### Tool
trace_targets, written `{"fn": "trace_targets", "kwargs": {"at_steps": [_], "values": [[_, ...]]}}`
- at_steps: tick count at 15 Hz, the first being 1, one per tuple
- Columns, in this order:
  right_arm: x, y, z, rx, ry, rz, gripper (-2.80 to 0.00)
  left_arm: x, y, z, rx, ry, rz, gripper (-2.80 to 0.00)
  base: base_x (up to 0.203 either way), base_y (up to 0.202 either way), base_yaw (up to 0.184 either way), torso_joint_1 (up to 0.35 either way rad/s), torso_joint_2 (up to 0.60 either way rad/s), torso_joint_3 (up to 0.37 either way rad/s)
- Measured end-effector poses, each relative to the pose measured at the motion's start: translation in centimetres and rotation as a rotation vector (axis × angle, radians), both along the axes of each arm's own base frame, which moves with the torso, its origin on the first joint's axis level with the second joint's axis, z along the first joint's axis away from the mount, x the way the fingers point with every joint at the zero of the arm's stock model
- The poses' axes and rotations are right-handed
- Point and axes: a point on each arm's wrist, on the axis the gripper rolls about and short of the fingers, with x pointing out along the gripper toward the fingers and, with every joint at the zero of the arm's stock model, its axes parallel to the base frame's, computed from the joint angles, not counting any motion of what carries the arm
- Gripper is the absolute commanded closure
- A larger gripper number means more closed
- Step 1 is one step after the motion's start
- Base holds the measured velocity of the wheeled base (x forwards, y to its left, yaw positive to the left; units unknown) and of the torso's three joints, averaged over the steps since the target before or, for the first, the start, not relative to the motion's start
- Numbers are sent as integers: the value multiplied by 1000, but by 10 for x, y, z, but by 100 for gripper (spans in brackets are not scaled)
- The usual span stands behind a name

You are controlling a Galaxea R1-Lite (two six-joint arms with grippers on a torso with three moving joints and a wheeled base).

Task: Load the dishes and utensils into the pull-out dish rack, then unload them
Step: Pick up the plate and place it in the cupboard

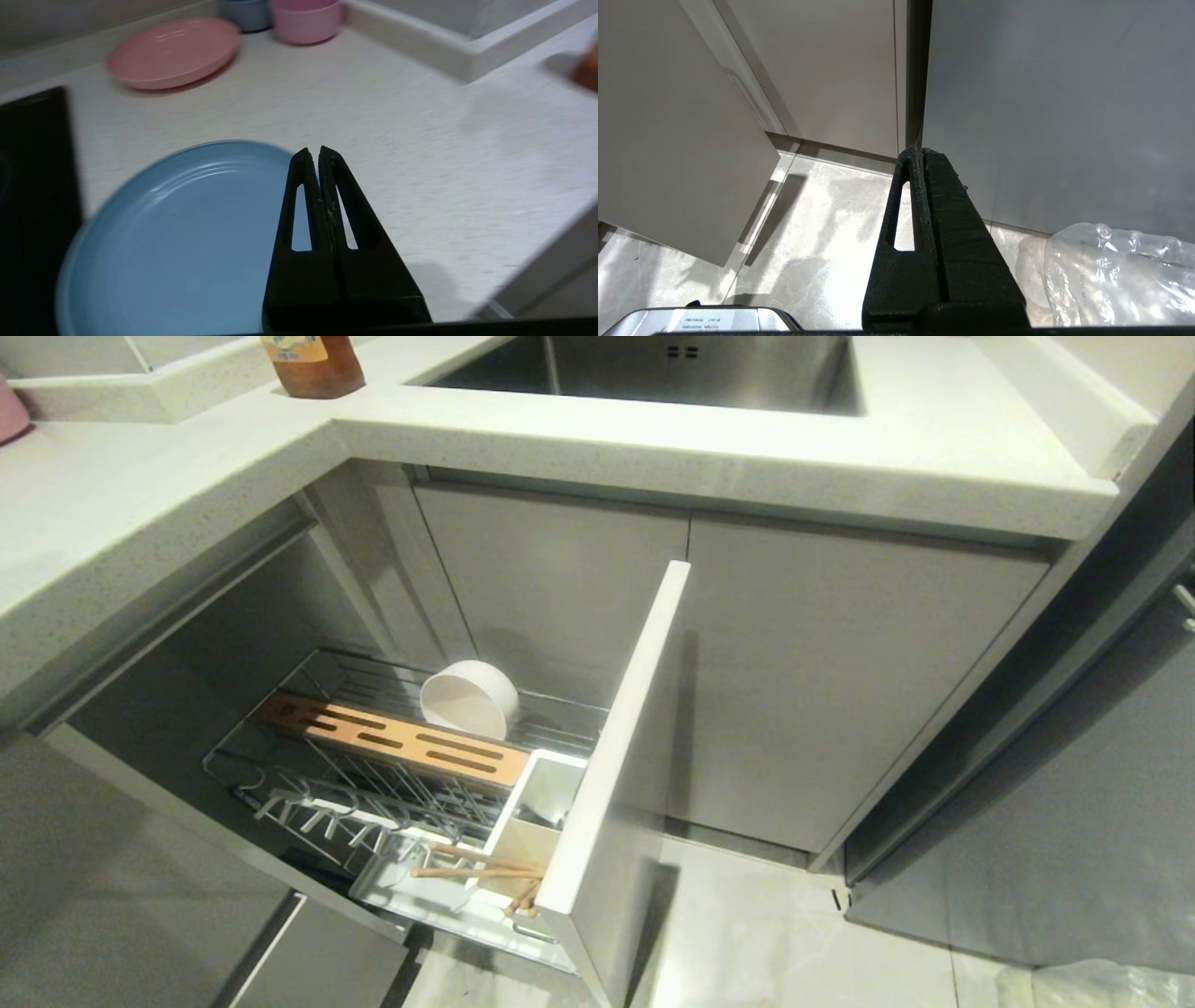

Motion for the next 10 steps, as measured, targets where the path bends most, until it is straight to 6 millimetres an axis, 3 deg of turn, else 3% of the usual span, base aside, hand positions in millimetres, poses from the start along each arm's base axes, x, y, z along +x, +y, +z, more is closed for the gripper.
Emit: {"fn": "trace_targets", "kwargs": {"at_steps": [6,7,10], "values": [[0,0,0,0,0,0,0,14,22,0,0,88,149,0,0,0,0,0,0,0],[0,0,0,0,0,0,0,21,25,-2,-20,104,118,-280,0,0,0,0,0,0],[0,0,0,0,0,0,0,37,28,1,-141,99,38,-280,0,0,0,0,0,0]]}}
